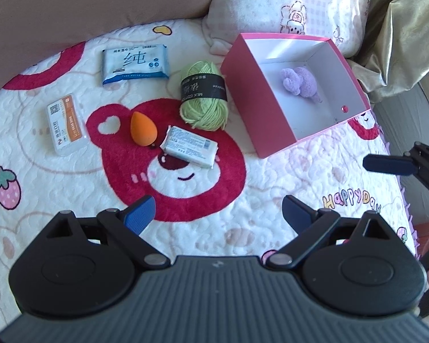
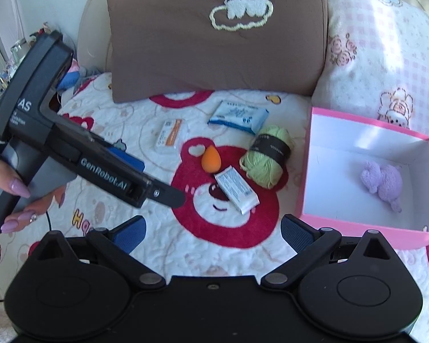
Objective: Organize objects
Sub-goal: 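Withdraw the right tool from the box toward the white packet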
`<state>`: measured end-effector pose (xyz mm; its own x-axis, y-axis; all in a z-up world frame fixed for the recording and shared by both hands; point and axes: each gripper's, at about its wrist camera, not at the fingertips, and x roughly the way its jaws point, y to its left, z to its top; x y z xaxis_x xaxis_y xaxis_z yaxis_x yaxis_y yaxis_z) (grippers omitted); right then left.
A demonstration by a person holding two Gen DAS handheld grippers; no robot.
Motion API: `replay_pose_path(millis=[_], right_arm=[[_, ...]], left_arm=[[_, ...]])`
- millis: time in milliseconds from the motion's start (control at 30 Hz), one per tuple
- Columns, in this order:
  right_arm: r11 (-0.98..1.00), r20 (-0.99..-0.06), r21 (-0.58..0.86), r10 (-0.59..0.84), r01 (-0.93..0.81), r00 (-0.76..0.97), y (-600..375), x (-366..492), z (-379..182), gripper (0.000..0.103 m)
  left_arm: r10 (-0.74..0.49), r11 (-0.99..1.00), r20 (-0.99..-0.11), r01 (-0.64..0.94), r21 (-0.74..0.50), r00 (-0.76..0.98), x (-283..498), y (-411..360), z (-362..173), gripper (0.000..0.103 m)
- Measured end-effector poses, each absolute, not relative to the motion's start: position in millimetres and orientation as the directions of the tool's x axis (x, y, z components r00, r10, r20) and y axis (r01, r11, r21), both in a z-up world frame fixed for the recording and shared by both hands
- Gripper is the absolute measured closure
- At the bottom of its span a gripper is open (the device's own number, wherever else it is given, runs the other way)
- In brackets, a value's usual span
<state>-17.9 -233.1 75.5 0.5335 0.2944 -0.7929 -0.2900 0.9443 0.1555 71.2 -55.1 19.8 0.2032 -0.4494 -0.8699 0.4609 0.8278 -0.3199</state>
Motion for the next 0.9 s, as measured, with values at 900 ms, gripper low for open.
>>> replay_pose_path(millis=[900], right_arm=[[0.942, -0.83, 0.012, 0.196, -0.334, 0.523, -180, 2, -15, 0.0]], left_arm=[[-0.408, 0.85, -0.88, 0.454, -0.269, 0.243, 82, -35, -11, 0.007]])
